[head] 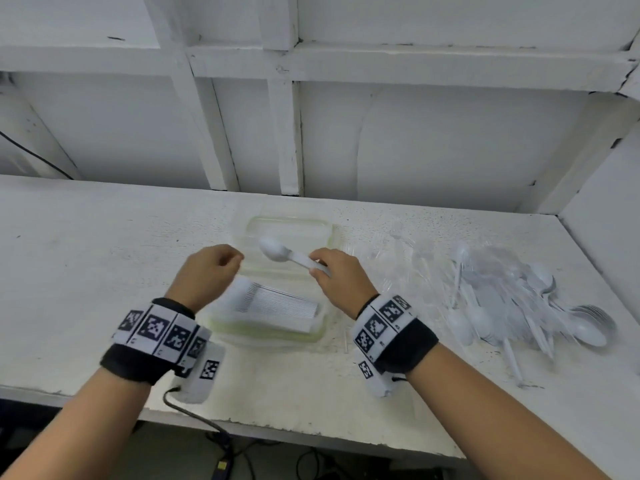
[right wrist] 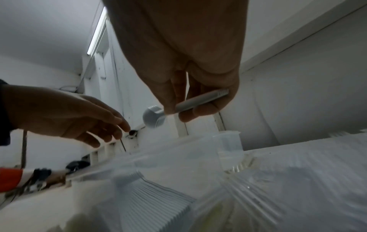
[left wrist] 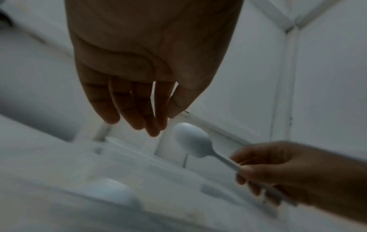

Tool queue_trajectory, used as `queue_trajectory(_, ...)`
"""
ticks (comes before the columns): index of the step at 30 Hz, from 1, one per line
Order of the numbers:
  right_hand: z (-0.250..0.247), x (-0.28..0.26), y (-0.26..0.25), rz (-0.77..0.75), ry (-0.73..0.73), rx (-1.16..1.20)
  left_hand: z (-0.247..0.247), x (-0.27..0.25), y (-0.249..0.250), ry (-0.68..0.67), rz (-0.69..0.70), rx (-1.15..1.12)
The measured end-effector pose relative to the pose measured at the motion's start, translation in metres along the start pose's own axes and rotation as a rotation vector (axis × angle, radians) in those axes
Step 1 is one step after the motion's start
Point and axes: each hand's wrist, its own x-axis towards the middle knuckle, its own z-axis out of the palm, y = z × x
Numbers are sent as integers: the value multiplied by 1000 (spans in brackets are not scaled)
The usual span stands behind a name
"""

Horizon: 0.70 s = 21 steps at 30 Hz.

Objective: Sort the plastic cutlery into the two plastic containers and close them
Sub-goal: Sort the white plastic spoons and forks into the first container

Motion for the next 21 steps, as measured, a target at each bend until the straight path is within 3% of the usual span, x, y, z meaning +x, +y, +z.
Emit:
queue_trajectory(3, 16, 23, -11, -26, -136, -120, -7, 18, -31, 39, -83, 100)
queue_trajectory(7, 33, 41, -16, -49, -246, -254, -3, 26, -51, -51, -177, 51)
queue_trajectory(13, 44, 50, -12, -10, -366, -297, 8, 25, -60, -98, -214, -172)
queue_trajectory(21, 50, 60, -18, 40, -526, -330, 9, 24, -61, -76, -197, -204)
